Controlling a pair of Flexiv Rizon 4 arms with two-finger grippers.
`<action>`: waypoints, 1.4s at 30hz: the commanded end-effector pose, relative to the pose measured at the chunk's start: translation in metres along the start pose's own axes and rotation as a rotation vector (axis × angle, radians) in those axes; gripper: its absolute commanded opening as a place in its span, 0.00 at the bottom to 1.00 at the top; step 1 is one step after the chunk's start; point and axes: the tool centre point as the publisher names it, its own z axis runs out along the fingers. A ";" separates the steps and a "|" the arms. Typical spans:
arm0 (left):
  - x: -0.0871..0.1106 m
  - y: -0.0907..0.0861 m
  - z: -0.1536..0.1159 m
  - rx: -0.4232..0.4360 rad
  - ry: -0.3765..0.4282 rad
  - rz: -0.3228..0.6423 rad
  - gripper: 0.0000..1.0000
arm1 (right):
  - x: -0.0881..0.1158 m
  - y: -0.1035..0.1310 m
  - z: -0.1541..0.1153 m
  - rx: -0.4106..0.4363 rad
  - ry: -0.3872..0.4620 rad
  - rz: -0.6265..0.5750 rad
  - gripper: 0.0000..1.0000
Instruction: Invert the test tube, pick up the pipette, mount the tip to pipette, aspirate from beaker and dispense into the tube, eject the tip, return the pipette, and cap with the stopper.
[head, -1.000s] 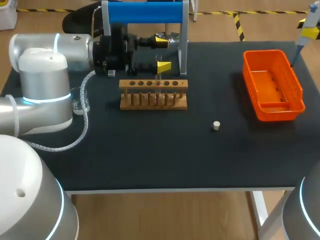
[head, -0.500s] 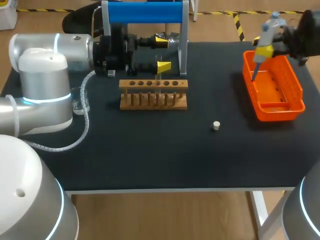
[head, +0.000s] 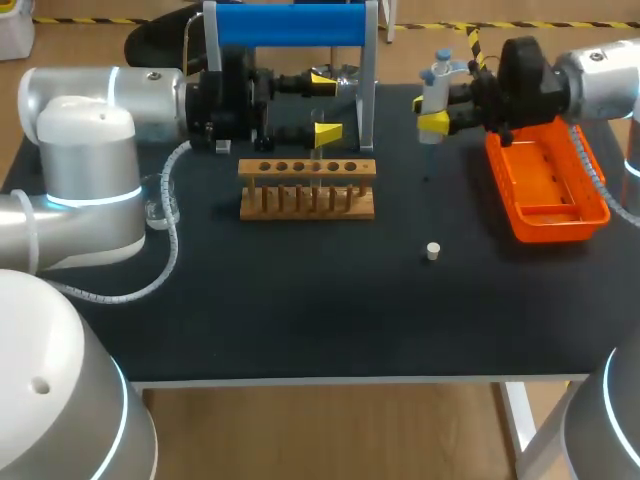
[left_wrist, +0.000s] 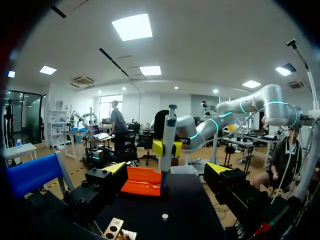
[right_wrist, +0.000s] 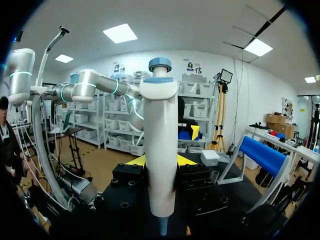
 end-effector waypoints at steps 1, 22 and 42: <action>0.000 -0.001 0.000 -0.003 0.000 -0.001 1.00 | -0.007 -0.004 0.017 0.008 0.009 0.009 0.00; 0.000 -0.001 0.000 -0.003 0.000 -0.001 1.00 | -0.035 -0.016 0.086 0.021 0.023 0.043 0.00; 0.000 -0.001 0.000 -0.003 0.000 -0.001 1.00 | -0.041 -0.019 0.125 -0.016 0.007 0.052 0.00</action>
